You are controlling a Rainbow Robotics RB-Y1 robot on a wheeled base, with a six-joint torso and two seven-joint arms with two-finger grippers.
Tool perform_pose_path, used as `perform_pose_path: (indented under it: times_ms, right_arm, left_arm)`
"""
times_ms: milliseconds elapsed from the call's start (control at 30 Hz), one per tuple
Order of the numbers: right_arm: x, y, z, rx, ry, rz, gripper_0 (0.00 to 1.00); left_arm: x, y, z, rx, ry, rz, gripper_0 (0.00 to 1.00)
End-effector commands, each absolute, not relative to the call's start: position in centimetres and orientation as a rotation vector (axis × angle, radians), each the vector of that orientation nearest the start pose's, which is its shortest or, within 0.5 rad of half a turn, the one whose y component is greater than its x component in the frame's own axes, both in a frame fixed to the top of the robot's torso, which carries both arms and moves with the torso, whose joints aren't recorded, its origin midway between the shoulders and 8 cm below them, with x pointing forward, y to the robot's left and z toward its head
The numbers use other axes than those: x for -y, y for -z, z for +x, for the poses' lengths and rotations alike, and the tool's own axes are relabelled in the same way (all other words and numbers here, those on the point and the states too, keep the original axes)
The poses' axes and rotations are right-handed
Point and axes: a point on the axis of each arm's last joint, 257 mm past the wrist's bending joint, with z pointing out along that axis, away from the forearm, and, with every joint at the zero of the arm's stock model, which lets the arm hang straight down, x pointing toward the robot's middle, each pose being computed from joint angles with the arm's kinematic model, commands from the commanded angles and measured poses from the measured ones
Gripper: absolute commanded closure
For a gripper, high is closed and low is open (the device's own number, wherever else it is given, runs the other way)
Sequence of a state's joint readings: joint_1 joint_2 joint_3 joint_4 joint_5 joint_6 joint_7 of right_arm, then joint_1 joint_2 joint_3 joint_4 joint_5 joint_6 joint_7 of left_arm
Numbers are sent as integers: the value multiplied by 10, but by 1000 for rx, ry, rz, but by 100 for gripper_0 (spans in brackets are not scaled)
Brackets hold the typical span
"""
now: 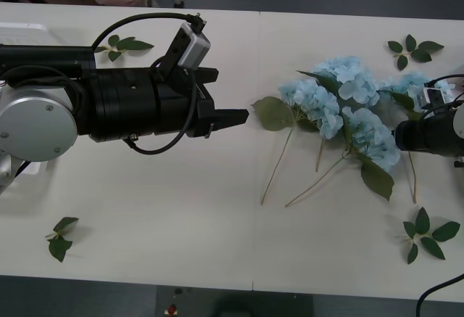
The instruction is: Put the red flowers into the right box and the blue flowers into the left box
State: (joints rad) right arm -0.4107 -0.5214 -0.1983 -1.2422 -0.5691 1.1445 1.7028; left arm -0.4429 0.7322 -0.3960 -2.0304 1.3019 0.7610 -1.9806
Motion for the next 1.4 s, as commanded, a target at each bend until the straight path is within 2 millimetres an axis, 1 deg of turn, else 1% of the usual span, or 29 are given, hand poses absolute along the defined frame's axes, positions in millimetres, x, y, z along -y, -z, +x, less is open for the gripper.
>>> perform_pose_path:
  times_ms: [33,67,100,133,167,200,367,533,633,700,767,800,867,900,1000,1033,1067,1100,1133,1167,1200,1300,1333,1367,1400]
  right_arm:
    - [396,304,547,-2484,-108,147,49]
    - [397,304,547,-2483,-105,147,56]
    - [395,303,550,-2475,-101,138,78]
    - [393,306,550,-2476,-99,135,91]
    - [394,307,550,-2474,-96,138,98]
    - [394,308,551,-2473,-98,139,100]
    - [394,307,551,-2471,-96,136,100]
    - [393,299,553,-2463,-108,123,100]
    - [392,286,551,-2463,-147,123,100]
    - [388,274,550,-2458,-190,122,100]
    - [384,256,546,-2453,-244,110,100]
    - [383,251,545,-2449,-263,109,100]
    - [376,227,540,-2429,-338,94,100]
    - [374,220,539,-2422,-358,86,100]
    - [363,179,528,-2370,-471,45,100]
    - [361,173,525,-2361,-488,34,100]
    - [358,158,521,-2338,-520,13,100]
    - [356,151,519,-2326,-537,3,100]
    - [352,137,514,-2299,-574,-17,100]
    - [345,125,510,-2272,-618,-42,100]
    - [341,118,508,-2255,-641,-56,100]
    - [308,81,497,-2142,-846,-140,100]
    - [301,75,495,-2121,-881,-156,100]
    - [290,63,490,-2080,-950,-184,100]
    - [284,57,488,-2060,-982,-199,100]
  left_arm:
    - [-12,76,438,-1579,639,1077,0]
    - [-12,76,438,-1579,639,1077,0]
    - [-12,76,438,-1579,639,1077,0]
    - [-12,76,438,-1579,639,1077,0]
    - [-12,76,438,-1579,639,1077,0]
    - [-12,76,438,-1579,639,1077,0]
    - [-12,76,438,-1579,639,1077,0]
    - [-12,76,438,-1579,639,1077,0]
    - [-12,76,438,-1579,639,1077,0]
    - [-12,76,438,-1579,639,1077,0]
    - [-12,76,438,-1579,639,1077,0]
    - [-12,76,438,-1579,639,1077,0]
    - [-12,76,438,-1579,639,1077,0]
    - [-12,76,438,-1579,639,1077,0]
    - [-12,76,438,-1579,639,1077,0]
    - [-12,76,438,-1579,639,1077,0]
    - [-12,76,438,-1579,639,1077,0]
    - [-12,76,438,-1579,639,1077,0]
    - [-12,76,438,-1579,639,1077,0]
    - [-12,76,438,-1579,639,1077,0]
    - [-12,76,438,-1579,639,1077,0]
    - [-12,76,438,-1579,639,1077,0]
    - [-12,76,438,-1579,639,1077,0]
    - [-12,76,438,-1579,639,1077,0]
    - [-12,76,438,-1579,639,1077,0]
